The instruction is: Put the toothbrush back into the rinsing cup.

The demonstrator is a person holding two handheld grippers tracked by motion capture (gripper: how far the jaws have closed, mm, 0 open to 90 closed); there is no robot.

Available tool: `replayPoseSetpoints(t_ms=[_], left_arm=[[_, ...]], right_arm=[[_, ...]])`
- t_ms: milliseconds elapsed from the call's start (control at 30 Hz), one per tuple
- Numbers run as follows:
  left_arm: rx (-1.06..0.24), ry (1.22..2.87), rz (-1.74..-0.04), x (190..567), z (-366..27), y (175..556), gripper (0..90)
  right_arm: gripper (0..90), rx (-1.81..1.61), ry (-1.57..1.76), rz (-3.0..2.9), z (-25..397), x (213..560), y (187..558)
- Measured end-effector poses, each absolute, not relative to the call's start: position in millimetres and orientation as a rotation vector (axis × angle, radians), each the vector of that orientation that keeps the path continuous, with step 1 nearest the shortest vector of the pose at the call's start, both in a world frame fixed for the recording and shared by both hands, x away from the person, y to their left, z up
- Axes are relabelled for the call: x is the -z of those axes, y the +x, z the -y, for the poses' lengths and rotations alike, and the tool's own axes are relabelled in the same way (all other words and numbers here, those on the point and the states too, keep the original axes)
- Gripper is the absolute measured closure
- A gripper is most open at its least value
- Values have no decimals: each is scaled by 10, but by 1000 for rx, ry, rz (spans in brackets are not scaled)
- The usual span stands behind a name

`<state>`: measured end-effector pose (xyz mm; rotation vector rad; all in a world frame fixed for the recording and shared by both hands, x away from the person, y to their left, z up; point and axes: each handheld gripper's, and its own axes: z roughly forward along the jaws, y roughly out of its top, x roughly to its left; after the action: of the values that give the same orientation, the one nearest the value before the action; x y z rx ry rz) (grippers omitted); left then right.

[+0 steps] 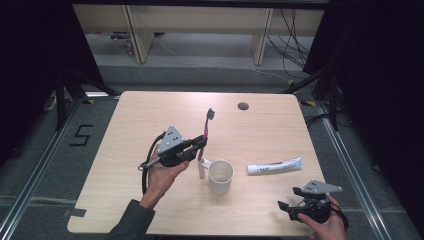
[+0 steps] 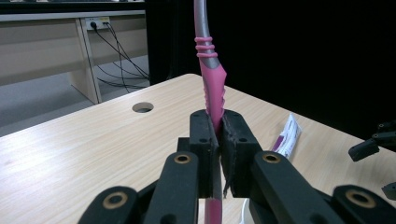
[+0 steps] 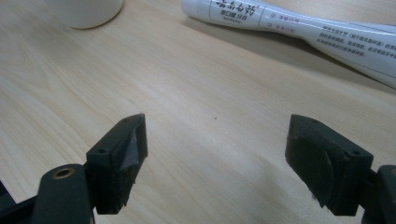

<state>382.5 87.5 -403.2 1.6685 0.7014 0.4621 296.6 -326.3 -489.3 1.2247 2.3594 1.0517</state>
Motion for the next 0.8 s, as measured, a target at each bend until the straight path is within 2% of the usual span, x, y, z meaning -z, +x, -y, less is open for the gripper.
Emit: replayPoseSetpoints(t_ms=[800], left_arm=[[-454,1691,-719,4276,-850,3850,831]], right_arm=[[218,-1051,1216,-2368,3259,4902,2969]])
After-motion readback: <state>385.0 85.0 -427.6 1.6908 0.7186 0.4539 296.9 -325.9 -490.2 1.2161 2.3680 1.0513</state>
